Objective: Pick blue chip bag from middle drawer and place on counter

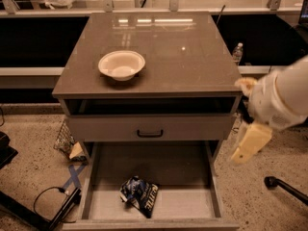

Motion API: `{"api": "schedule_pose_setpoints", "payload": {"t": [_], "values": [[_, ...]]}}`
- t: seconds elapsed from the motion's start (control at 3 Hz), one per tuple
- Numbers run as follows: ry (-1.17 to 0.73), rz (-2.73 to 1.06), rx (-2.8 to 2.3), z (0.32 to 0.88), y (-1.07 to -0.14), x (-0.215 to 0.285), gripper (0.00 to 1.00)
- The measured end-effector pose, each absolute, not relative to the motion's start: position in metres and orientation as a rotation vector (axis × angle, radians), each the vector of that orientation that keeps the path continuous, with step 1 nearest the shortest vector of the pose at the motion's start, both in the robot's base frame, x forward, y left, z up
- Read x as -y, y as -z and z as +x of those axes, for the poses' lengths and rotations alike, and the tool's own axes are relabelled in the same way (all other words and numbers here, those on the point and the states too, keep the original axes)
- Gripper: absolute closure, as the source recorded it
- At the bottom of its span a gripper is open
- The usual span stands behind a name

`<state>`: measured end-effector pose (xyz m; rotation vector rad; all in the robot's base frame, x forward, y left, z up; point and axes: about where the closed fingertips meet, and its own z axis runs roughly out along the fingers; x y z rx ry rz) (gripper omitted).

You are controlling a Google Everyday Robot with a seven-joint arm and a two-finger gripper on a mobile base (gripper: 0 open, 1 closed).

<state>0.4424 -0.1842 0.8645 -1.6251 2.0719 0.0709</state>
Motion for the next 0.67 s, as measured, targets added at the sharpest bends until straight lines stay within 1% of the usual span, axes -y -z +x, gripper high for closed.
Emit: {"api": "schedule_pose_setpoints", "payload": {"t": [0.67], "values": [[-0.232,-1.389,-1.932,0.431,-0.764,0.181,0.0]]}}
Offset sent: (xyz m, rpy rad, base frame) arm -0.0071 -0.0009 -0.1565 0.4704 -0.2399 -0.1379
